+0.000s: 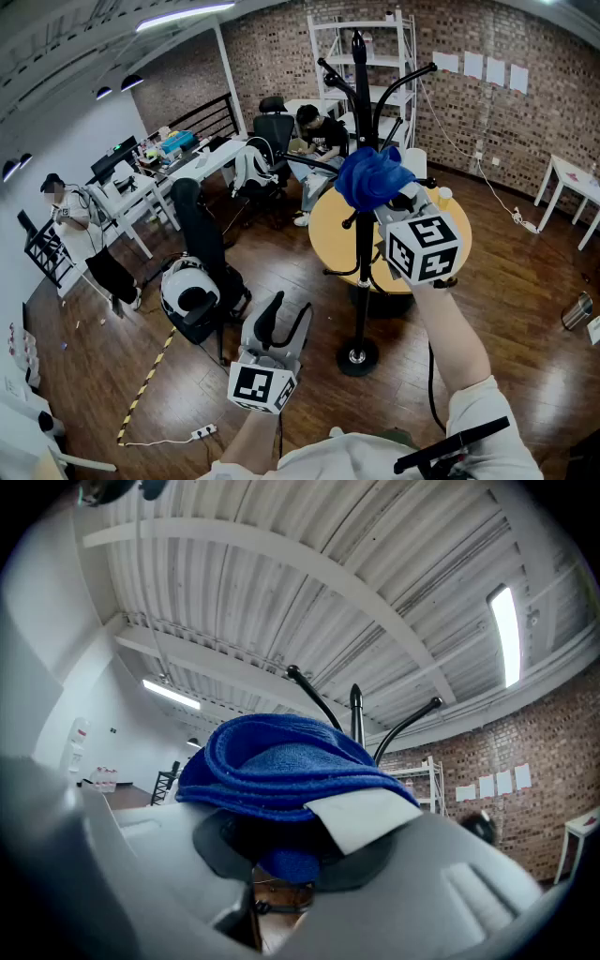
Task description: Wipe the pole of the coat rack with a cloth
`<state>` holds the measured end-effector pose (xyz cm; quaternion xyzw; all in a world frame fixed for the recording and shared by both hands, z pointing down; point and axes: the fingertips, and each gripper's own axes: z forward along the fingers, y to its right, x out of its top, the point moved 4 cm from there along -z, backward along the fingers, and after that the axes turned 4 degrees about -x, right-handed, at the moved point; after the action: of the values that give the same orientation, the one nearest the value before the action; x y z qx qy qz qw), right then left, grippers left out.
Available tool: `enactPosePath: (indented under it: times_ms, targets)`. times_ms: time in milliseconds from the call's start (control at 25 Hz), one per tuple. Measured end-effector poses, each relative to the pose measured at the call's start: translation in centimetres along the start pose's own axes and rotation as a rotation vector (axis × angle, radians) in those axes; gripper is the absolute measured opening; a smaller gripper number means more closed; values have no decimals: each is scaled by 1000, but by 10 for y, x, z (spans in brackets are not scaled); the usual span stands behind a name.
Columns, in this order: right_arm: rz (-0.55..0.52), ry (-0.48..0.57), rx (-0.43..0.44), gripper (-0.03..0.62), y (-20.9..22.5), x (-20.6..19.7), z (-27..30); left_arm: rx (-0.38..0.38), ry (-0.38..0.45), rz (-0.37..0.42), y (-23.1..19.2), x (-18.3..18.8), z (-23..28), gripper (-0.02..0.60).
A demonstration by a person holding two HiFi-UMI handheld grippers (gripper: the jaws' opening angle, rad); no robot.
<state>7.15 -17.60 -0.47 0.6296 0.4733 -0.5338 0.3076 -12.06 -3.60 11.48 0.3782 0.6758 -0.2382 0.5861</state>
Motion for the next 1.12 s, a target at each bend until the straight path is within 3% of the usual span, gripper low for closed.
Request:
enactPosePath:
  times_ms: [120,280,480,600,760,1000,1120]
  targets:
    - [57,-13,-50,101,16,16,43,-23,4,-10,-10,-22,9,204]
    - [162,-27,-134,101,44,26,78,14,1,-30,-19,-25,24,204]
    - [264,-118,-113,100,26,-34,82,58,24,-30,-38,-24,30,202]
    - [182,-159,-143,101,11,-88,71,87,13,-19,-45,-35,41,202]
    - [92,-98,-150,101,6,-130,57,70,-7,-7,-40,-57,60,202]
    - [-21,157,-53,101,-15,-65,-4,27,-23,-39,-27,-70,95,202]
    - [-5,175,29,101,-41,-50,-28,-5,-7,-33,-35,-62,119,202]
